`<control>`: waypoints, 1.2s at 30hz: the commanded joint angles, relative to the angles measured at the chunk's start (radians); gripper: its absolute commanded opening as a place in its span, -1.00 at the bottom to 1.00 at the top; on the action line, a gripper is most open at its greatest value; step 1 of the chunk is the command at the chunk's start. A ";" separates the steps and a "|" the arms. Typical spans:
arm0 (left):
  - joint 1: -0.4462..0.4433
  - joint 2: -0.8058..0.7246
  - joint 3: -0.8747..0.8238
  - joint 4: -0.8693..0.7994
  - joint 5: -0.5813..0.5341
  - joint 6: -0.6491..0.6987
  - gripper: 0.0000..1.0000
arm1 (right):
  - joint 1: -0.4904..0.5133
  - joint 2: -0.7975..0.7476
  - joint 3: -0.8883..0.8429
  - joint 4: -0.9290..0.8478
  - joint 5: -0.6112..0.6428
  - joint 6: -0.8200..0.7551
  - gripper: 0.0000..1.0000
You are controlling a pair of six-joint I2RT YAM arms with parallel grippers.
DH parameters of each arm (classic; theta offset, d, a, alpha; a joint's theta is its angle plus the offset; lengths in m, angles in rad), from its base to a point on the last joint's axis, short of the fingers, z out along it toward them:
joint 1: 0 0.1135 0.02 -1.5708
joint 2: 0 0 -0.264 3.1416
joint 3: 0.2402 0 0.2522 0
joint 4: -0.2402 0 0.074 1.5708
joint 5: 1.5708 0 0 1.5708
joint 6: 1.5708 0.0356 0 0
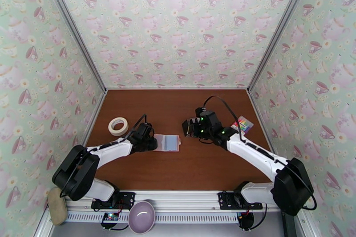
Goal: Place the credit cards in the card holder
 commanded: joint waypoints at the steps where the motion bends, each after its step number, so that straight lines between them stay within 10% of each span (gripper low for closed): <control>1: 0.002 -0.017 -0.012 -0.008 -0.022 0.007 -0.52 | 0.052 -0.012 -0.054 0.189 -0.044 0.130 -1.00; 36: -0.002 0.048 -0.088 0.088 0.008 -0.013 -0.67 | 0.198 0.342 -0.291 0.828 0.043 0.338 -1.00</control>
